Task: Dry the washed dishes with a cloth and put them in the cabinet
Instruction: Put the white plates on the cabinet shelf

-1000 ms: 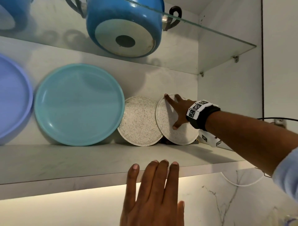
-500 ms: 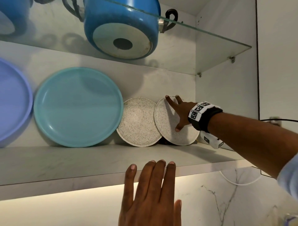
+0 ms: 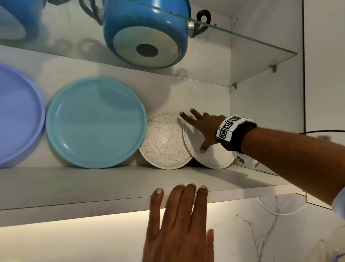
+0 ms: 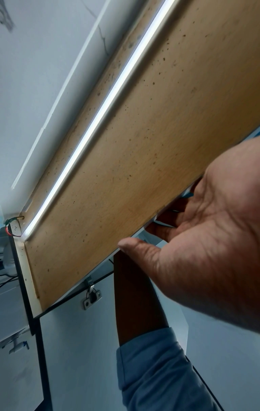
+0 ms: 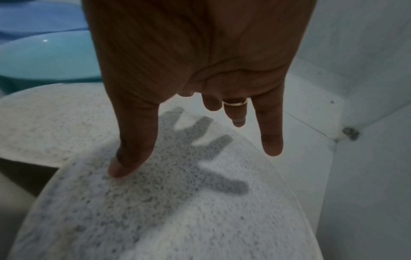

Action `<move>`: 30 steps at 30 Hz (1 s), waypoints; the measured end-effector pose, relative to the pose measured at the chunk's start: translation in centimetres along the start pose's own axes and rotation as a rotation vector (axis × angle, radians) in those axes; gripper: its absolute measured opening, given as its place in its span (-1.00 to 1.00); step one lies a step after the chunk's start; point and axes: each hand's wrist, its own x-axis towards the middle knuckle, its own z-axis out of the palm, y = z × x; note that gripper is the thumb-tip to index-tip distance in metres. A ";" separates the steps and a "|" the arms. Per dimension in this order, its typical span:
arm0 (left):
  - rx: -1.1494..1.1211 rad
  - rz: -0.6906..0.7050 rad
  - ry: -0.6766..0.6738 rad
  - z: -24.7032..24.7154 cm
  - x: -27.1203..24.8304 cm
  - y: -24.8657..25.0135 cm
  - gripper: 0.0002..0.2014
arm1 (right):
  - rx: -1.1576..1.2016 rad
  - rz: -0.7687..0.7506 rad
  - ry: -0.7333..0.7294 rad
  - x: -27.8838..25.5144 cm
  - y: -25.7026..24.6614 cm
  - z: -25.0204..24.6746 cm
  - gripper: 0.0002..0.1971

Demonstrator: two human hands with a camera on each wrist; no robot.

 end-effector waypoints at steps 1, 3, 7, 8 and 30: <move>-0.007 -0.003 -0.010 0.0 0.0 0.0 -0.37 | -0.013 -0.010 -0.002 -0.1 -0.3 -0.1 0.54; -0.015 -0.001 -0.029 -0.2 0.0 -0.1 -0.36 | -0.045 -0.038 0.001 -0.2 -0.7 0.0 0.53; -0.011 0.008 -0.086 -0.4 0.2 -0.1 -0.30 | -0.113 -0.137 0.025 -0.5 -1.4 -0.2 0.51; -0.028 -0.003 -0.116 -0.6 0.3 -0.1 -0.26 | -0.121 -0.158 0.024 -0.5 -1.5 -0.3 0.49; 0.095 0.075 -0.605 -12.8 11.4 -15.6 -0.31 | -0.271 -0.403 0.019 -1.2 -1.2 -0.7 0.25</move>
